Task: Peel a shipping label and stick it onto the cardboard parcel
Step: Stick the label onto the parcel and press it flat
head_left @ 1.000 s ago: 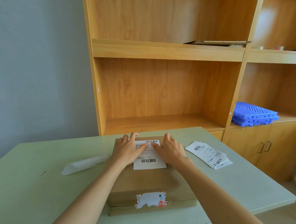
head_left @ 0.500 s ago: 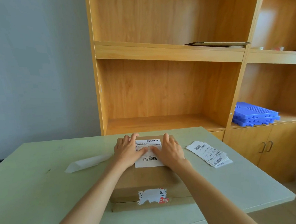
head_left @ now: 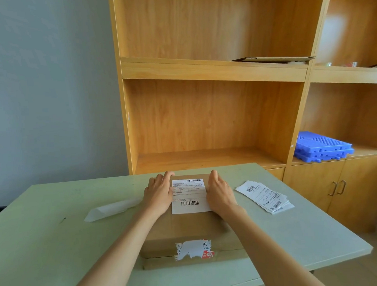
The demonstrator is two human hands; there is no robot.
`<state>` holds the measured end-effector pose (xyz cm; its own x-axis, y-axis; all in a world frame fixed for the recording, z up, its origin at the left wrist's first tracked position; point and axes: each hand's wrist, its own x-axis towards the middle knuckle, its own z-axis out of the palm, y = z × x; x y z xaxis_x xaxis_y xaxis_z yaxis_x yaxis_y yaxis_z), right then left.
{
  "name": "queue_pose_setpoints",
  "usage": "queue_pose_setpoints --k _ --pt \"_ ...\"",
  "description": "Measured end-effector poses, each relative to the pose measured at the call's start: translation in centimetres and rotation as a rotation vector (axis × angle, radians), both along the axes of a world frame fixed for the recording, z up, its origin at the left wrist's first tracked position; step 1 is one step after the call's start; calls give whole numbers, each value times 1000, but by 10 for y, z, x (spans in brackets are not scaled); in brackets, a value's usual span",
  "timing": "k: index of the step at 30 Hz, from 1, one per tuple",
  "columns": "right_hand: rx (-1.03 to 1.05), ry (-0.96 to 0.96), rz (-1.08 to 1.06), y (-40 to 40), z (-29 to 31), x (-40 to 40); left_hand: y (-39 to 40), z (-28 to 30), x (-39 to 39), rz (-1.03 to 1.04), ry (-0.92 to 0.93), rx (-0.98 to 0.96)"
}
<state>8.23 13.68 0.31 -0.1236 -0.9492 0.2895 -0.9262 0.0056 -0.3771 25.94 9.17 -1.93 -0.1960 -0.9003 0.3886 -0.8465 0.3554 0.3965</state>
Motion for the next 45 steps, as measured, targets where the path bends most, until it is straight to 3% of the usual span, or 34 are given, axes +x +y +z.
queue_pose_setpoints --k 12,24,45 --pt "46 -119 30 3 -2 3 5 9 -2 30 183 111" --pt "104 112 -65 12 -3 11 33 7 -14 66 -104 93" --pt "85 154 -25 18 -4 5 25 2 -5 -16 42 76"
